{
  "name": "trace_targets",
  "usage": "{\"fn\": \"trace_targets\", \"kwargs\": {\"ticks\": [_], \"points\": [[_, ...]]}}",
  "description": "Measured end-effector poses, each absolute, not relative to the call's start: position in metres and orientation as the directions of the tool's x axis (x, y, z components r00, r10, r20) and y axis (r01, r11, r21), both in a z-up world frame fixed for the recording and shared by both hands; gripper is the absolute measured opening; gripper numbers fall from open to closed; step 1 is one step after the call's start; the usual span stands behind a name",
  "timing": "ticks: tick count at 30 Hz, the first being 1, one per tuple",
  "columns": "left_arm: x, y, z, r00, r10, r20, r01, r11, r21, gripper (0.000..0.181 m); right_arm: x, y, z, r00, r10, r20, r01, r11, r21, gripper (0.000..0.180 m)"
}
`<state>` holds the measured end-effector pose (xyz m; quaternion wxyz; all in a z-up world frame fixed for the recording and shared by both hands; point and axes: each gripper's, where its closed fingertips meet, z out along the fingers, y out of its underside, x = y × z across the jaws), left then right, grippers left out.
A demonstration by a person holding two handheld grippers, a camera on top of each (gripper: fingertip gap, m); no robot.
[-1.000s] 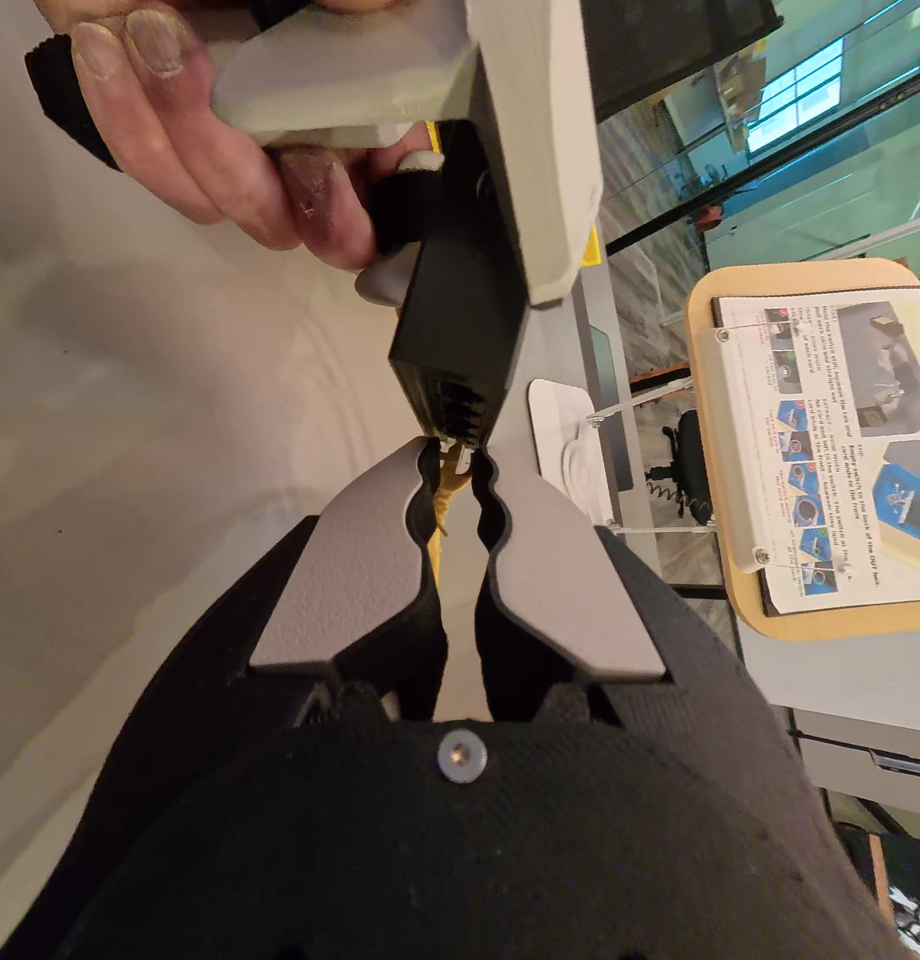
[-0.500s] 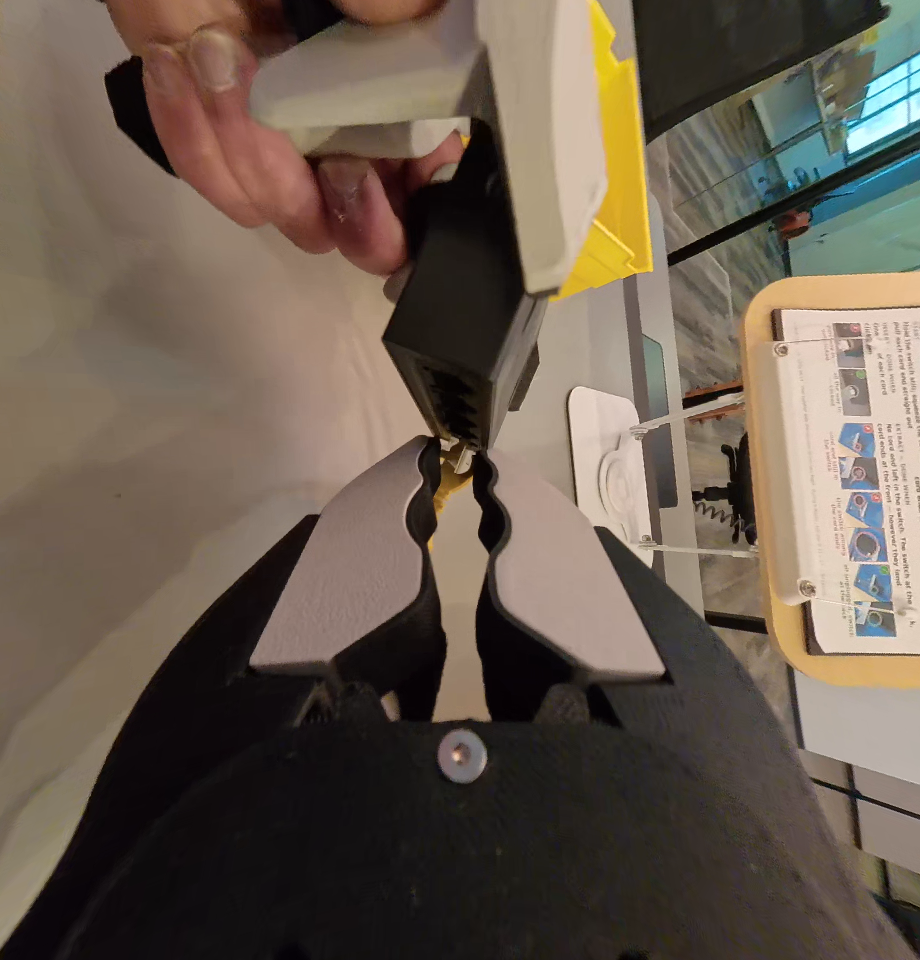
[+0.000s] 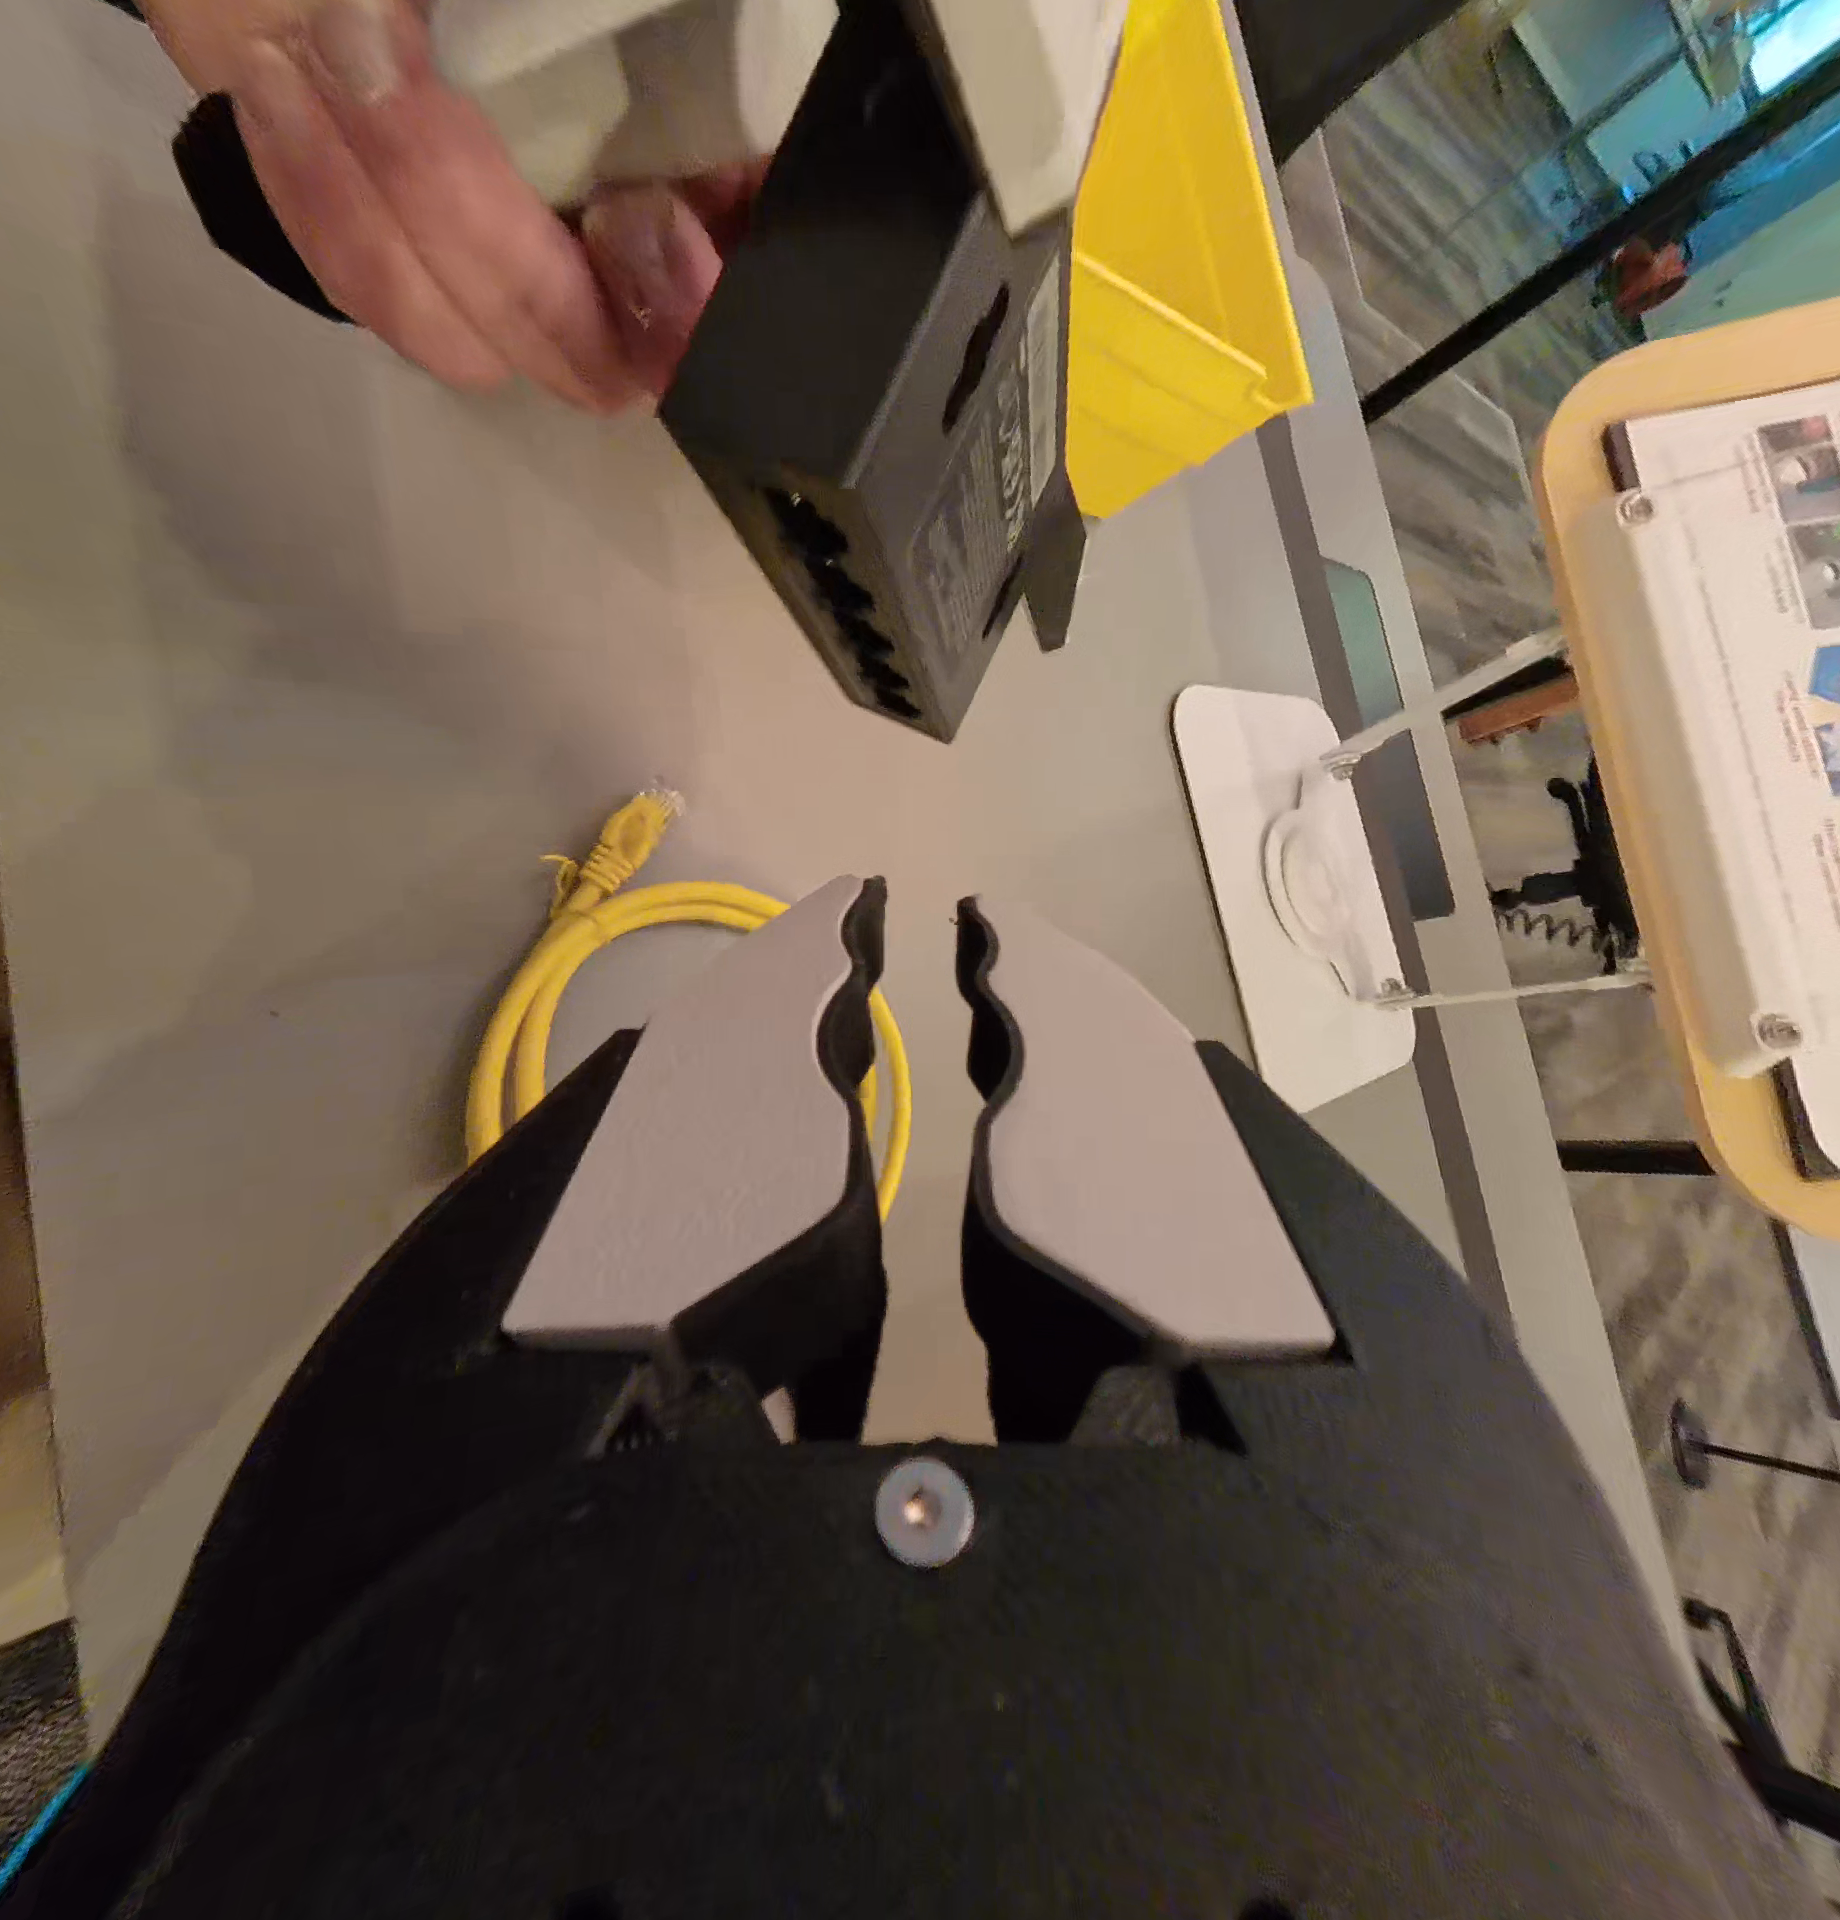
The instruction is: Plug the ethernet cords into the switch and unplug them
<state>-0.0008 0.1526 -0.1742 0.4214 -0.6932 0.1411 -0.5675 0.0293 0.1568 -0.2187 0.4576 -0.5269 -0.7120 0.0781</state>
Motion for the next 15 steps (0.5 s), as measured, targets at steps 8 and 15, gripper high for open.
{"fn": "trace_targets", "kwargs": {"ticks": [8, 15], "points": [[-0.013, 0.157, -0.162, 0.327, -0.685, 0.651, 0.309, -0.573, -0.759, 0.111, 0.020, 0.118, -0.277, -0.095, 0.942, 0.321, 0.763, 0.276, -0.585, 0.036], [-0.021, 0.156, -0.149, 0.287, -0.700, 0.654, 0.353, -0.557, -0.752, 0.111, 0.022, 0.115, -0.336, -0.103, 0.960, 0.261, 0.878, 0.211, -0.429, 0.013]]}}
